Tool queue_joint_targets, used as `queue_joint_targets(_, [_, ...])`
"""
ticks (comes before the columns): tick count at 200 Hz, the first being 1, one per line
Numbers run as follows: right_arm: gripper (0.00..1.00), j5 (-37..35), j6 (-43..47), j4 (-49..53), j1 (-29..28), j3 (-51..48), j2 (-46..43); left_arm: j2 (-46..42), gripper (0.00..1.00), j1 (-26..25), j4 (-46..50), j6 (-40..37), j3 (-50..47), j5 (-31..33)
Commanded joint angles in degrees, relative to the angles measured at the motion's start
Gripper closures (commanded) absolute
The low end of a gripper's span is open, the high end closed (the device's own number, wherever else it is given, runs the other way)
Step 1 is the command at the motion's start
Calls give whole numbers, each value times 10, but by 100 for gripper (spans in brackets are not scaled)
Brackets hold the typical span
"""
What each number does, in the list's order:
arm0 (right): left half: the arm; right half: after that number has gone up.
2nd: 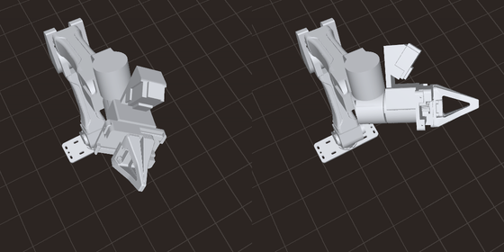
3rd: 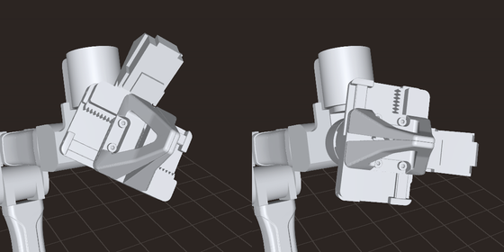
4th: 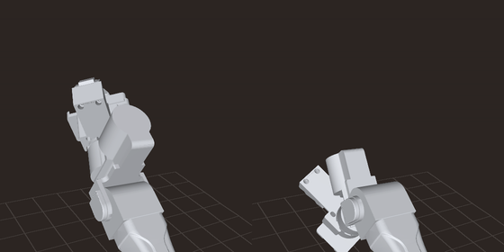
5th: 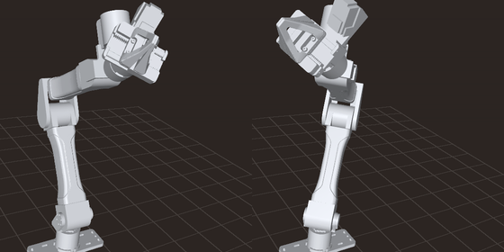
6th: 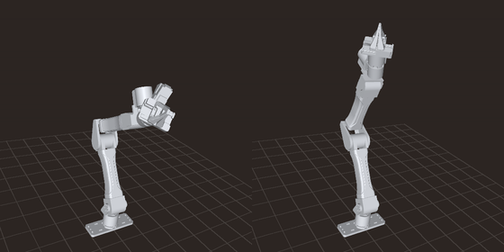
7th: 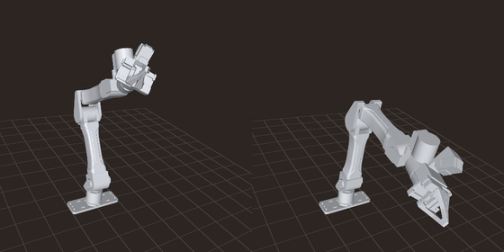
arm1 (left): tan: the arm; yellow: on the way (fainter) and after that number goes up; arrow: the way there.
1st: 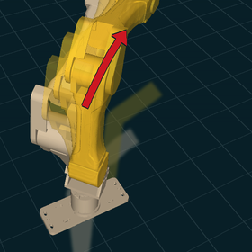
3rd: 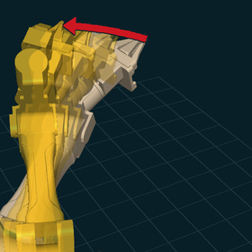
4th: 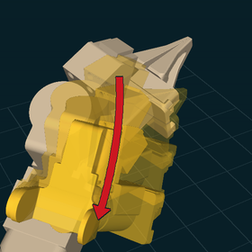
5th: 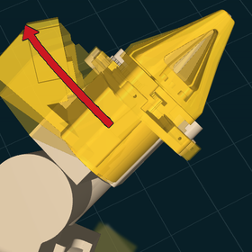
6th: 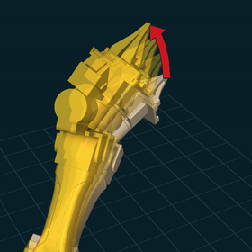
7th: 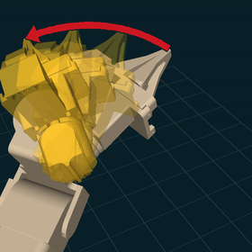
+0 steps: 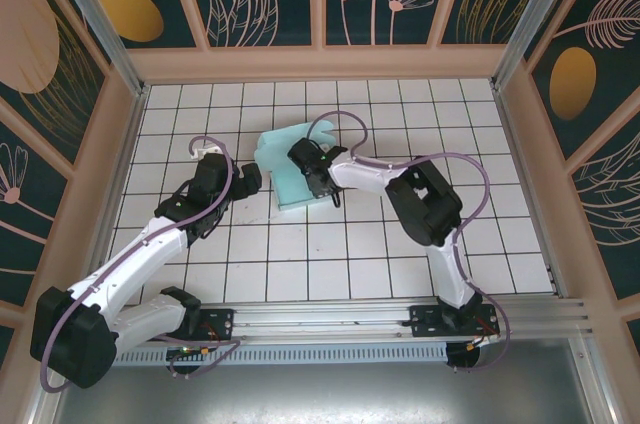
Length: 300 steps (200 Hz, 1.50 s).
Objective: Fold the paper box
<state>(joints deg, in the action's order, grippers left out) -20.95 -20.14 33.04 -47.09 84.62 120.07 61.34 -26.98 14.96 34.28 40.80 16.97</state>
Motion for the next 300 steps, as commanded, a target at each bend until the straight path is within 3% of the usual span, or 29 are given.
queue_joint_targets(1, [47, 33, -2, -25, 9, -43, -72, -8, 1, 3, -22, 2, -1, 0])
queue_joint_targets(11, [37, 46, -1, -54, 13, -65, -111, -10, 1, 3, -34, -2, 2, -10])
queue_joint_targets(31, [28, 76, 6, -103, 28, -111, -180, -16, 1, 4, -55, -14, 8, -23])
queue_joint_targets(64, [23, 128, 40, -180, 59, -192, -278, -10, 2, 11, -83, -117, 36, -81])
queue_joint_targets(90, [22, 198, 80, -239, 89, -253, -341, 42, 2, 18, -29, -215, 109, -95])
queue_joint_targets(102, [22, 220, 99, -258, 92, -276, -360, 74, 9, 29, 9, -250, 145, -117])
queue_joint_targets(138, [21, 243, 116, -284, 93, -317, -390, 181, 11, 56, 117, -326, 273, -199])
queue_joint_targets(151, [21, 244, 117, -287, 94, -327, -398, 218, 19, 62, 163, -352, 309, -209])
queue_joint_targets(198, [21, 245, 122, -294, 104, -354, -420, 303, 19, 64, 280, -470, 387, -235])
queue_joint_targets(227, [21, 244, 123, -298, 106, -360, -426, 344, 37, 72, 319, -498, 417, -215])
queue_joint_targets(265, [21, 242, 122, -297, 107, -364, -430, 365, 39, 86, 324, -515, 436, -219])
queue_joint_targets(300, [21, 243, 123, -295, 107, -365, -430, 393, 53, 92, 324, -531, 445, -242])
